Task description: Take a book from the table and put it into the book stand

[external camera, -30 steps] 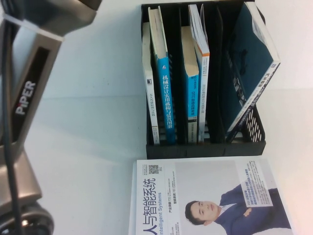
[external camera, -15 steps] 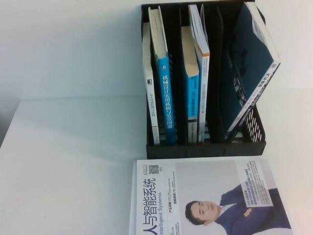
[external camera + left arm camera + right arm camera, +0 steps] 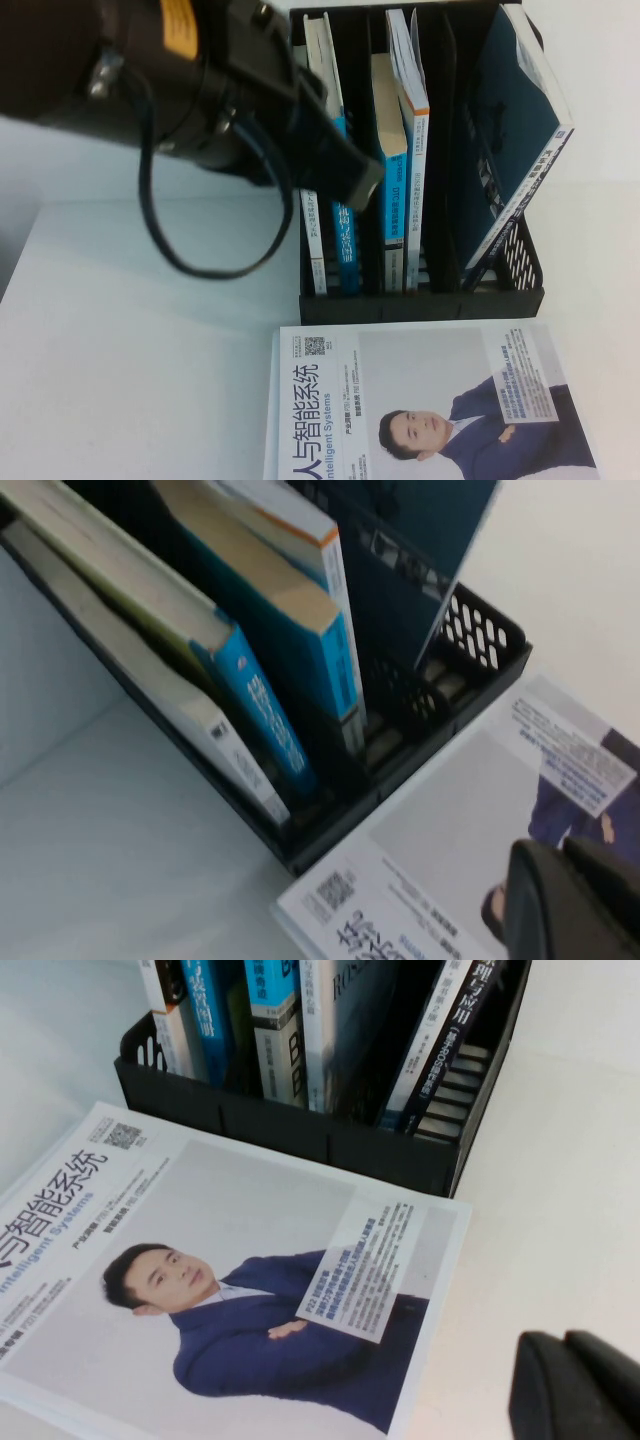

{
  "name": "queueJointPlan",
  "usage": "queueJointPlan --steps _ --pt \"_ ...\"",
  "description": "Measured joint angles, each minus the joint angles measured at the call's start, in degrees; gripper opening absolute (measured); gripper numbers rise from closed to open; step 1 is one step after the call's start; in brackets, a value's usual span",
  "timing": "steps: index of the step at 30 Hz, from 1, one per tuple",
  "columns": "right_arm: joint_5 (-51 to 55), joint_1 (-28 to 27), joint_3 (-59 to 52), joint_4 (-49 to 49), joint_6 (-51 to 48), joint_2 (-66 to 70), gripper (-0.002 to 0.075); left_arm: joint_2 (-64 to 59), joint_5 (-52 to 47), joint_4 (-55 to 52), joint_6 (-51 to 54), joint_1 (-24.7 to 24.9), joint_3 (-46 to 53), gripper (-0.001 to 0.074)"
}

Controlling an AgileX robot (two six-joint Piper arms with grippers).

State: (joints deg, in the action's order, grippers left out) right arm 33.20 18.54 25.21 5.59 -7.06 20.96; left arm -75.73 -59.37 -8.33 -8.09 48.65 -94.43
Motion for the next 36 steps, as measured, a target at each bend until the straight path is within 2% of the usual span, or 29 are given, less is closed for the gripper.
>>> queueJointPlan --steps 9,16,19,22,25,32,36 --pt "0.1 0.0 0.0 0.0 0.1 0.0 -0.0003 -1.2 -9.4 2.1 -1.0 0.0 2.4 -0.0002" --pt "0.1 0.0 0.0 0.0 0.1 0.0 -0.0003 -3.1 -9.3 -0.5 -0.9 -0.2 2.8 -0.0002" --pt "0.1 0.0 0.0 0.0 0.1 0.0 -0.0003 -2.0 -5.4 -3.8 -3.0 -1.4 5.2 -0.0002" --pt "0.2 0.0 0.0 0.0 0.1 0.0 -0.0003 1.0 1.5 -5.3 -4.4 -5.1 10.5 -0.0002" --pt "0.3 0.0 0.0 0.0 0.1 0.0 -0.0003 6.7 9.4 -5.3 -5.0 -11.1 18.4 -0.0002" --pt "0.3 0.0 0.0 0.0 0.1 0.0 -0.0003 27.5 27.7 -4.6 -5.8 -28.1 45.6 -0.0002" --pt "0.3 0.0 0.0 0.0 0.1 0.0 -0.0003 41.8 32.6 -4.6 -5.9 -34.8 59.7 -0.0002"
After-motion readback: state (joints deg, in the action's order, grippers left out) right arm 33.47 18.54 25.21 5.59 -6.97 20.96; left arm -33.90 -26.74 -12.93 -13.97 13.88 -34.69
